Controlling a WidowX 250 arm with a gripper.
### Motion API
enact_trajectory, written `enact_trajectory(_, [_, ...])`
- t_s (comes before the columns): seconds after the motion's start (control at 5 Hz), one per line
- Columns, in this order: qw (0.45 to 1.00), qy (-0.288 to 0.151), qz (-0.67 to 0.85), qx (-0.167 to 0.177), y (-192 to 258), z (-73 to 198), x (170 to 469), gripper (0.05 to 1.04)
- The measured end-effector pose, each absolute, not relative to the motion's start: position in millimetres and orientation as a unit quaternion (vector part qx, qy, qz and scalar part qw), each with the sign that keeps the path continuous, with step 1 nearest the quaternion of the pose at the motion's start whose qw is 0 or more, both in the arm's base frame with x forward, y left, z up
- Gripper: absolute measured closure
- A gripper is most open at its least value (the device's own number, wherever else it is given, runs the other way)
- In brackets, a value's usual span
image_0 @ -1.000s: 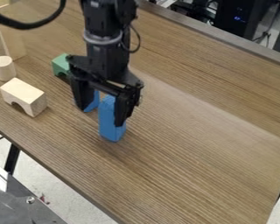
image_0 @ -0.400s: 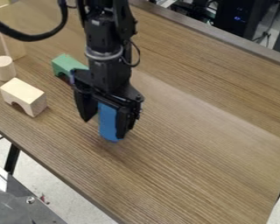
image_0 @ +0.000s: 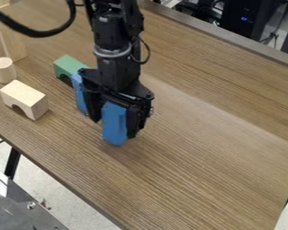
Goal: Move one blue block forward
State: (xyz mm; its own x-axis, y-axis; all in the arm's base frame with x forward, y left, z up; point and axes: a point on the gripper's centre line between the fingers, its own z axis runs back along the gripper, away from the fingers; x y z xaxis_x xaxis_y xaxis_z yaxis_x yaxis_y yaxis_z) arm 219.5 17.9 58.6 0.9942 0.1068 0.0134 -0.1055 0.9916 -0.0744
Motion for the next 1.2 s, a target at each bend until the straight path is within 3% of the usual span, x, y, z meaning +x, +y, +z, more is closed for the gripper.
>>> enact_trajectory(0.4, [0.996, -0.026, 0.081, -0.016, 25, 50, 229, 0.135])
enact_trajectory(0.6, [0.996, -0.024, 0.087, -0.016, 28, 49, 228, 0.418])
enact_trajectory(0.8, [0.995, -0.023, 0.091, -0.014, 29, 53, 222, 0.484])
enact_trajectory(1.0, [0.996, -0.020, 0.081, -0.013, 32, 68, 221, 0.484])
enact_trajectory(1.2, [0.995, -0.027, 0.083, -0.037, 38, 91, 227, 0.484])
